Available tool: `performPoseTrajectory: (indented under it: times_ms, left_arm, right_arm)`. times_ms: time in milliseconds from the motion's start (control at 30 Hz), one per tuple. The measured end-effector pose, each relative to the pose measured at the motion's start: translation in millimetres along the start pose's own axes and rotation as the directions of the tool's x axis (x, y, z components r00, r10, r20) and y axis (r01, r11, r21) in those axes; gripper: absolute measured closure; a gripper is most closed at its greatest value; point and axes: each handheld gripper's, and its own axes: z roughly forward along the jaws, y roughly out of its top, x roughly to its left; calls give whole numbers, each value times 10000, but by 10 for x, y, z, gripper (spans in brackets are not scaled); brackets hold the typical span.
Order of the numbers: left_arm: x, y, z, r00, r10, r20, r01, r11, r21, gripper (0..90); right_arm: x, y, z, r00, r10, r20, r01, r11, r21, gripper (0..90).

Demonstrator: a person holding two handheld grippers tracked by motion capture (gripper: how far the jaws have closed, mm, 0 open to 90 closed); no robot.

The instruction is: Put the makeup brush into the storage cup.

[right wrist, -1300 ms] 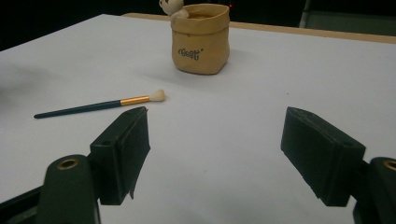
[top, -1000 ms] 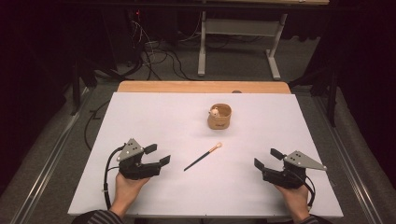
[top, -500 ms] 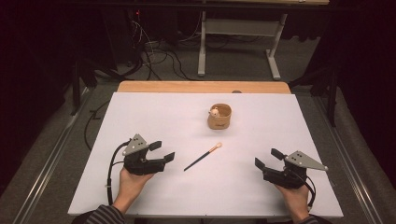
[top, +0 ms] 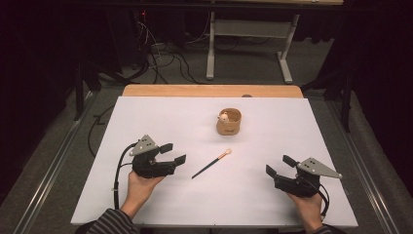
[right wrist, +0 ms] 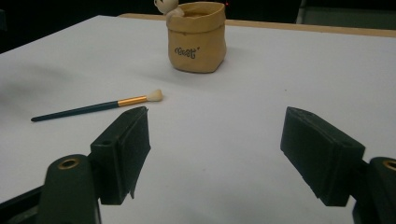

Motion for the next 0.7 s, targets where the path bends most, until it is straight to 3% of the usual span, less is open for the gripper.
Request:
performPoseTrajectory:
  times_ms: [700]
  left_arm:
    - [-85,157,210,9987,235,452,-241,9996,128,315]
  right_arm:
    - [-14,-3,8,9999,127,8,-127,9999,62,258]
